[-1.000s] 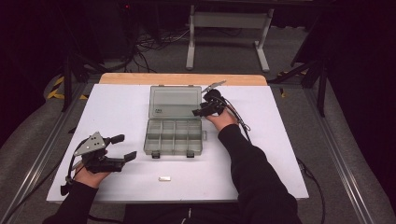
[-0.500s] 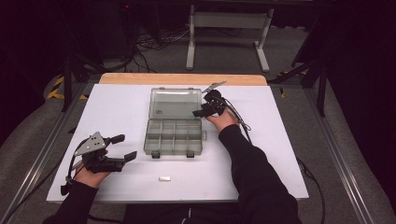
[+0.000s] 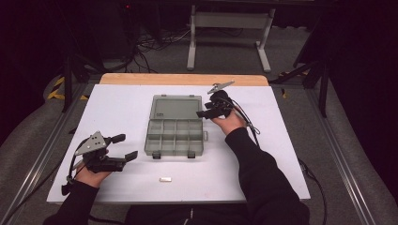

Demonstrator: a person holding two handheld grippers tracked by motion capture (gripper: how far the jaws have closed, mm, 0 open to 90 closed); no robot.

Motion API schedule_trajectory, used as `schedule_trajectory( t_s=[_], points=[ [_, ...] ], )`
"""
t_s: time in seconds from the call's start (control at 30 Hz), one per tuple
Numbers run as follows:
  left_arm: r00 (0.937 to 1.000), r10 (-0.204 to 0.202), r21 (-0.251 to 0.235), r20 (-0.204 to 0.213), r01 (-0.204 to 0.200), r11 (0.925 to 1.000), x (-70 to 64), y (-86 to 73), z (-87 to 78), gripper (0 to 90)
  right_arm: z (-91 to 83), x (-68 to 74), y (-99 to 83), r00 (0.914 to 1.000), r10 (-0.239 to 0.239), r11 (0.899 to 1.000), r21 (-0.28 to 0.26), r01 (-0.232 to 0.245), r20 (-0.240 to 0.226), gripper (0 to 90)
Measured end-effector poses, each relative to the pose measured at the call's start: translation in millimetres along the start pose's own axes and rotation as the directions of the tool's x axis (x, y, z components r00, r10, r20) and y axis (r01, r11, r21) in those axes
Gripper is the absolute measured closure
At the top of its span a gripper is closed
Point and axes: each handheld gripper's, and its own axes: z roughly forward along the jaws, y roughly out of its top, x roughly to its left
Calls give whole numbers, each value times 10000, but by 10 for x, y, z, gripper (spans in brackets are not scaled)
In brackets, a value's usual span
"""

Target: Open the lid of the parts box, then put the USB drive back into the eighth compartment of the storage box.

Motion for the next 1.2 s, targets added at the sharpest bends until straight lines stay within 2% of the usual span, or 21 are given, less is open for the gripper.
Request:
schedule_trajectory(
  t_s=[0.17, 0.27, 0.33, 0.57, 0.77, 0.9, 1.03, 1.2],
  points=[
    [9998, -194, -125, -50, 193, 9997, 26, -25, -43, 158, -253, 217, -6, 9980, -599, 9971, -470, 590, -178, 376],
    [9993, -366, -229, -5, 366, 9991, 36, -40, -54, 158, -361, 335, -6, 9947, -1012, 9939, -468, 1003, -168, 370],
    [9994, -330, -244, -31, 330, 9992, 38, -40, -64, 157, -433, 405, -14, 9929, -1154, 9920, -549, 1138, -283, 369],
    [9992, -398, -329, 19, 399, 9987, 53, -49, -85, 152, -646, 680, -82, 9811, -1875, 9797, -809, 1833, -477, 358],
    [9993, -368, -432, 20, 369, 9984, 52, -46, -87, 141, -723, 853, -138, 9726, -2216, 9726, -872, 2154, -699, 347],
    [9993, -365, -433, 38, 366, 9984, 46, -47, -84, 138, -757, 962, -153, 9636, -2550, 9643, -942, 2474, -800, 340],
    [9993, -359, -415, 47, 361, 9985, 46, -48, -80, 137, -763, 1066, -157, 9529, -2874, 9555, -983, 2782, -973, 335],
    [9993, -361, -442, 56, 363, 9984, 50, -49, -79, 136, -732, 1205, -146, 9347, -3315, 9426, -882, 3222, -1280, 321]
  ],
)
